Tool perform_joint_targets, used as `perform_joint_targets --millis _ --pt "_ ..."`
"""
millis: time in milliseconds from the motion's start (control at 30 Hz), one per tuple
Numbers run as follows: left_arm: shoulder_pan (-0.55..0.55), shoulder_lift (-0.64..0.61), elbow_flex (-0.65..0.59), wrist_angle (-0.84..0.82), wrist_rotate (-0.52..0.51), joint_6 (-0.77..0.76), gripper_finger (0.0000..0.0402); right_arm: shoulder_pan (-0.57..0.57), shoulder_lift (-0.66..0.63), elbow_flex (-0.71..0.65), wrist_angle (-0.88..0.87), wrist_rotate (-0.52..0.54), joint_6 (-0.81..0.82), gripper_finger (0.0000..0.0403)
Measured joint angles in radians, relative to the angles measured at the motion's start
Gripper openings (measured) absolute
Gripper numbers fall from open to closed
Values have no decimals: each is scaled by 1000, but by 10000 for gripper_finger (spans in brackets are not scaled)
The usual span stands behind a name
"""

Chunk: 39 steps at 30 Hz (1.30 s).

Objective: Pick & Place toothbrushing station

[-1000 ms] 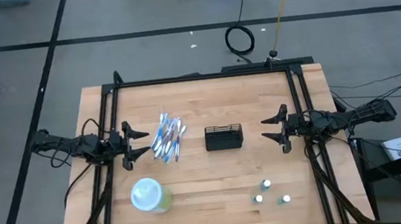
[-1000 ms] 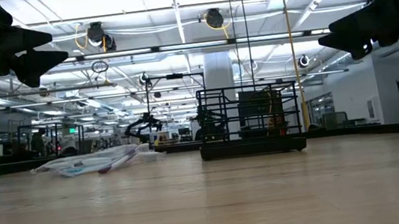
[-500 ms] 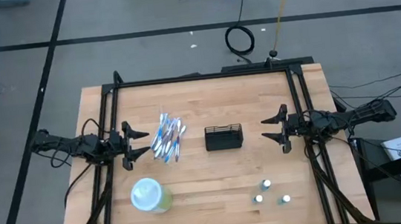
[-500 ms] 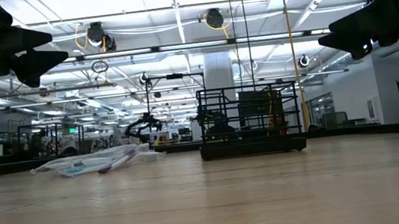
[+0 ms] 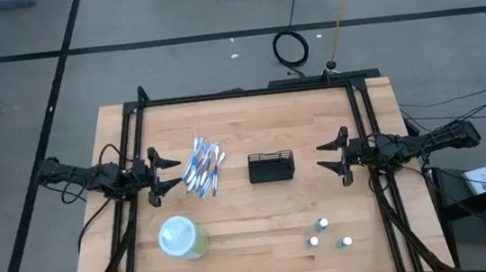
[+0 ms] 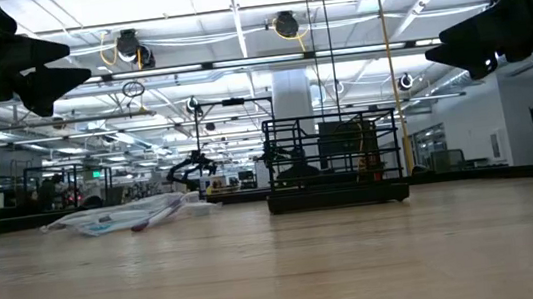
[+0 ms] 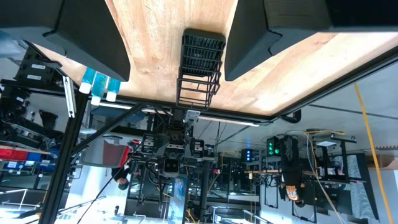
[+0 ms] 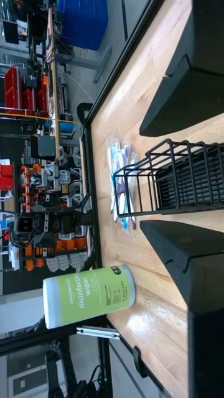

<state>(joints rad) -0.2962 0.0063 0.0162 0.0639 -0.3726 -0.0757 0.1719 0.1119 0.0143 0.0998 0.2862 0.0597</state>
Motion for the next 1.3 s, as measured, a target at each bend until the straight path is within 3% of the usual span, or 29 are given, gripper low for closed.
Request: perform_joint_targets --millis 733,833,1067,1300 --pt "0 0 0 0 0 0 269 0 0 0 4 0 14 224" --pt "0 0 0 0 0 0 269 0 0 0 17 -7 119 224" --pt "0 0 0 0 0 0 269 0 0 0 27 -108 529 224" --pt "0 0 0 0 0 0 269 -1 0 0 83 -13 523 224"
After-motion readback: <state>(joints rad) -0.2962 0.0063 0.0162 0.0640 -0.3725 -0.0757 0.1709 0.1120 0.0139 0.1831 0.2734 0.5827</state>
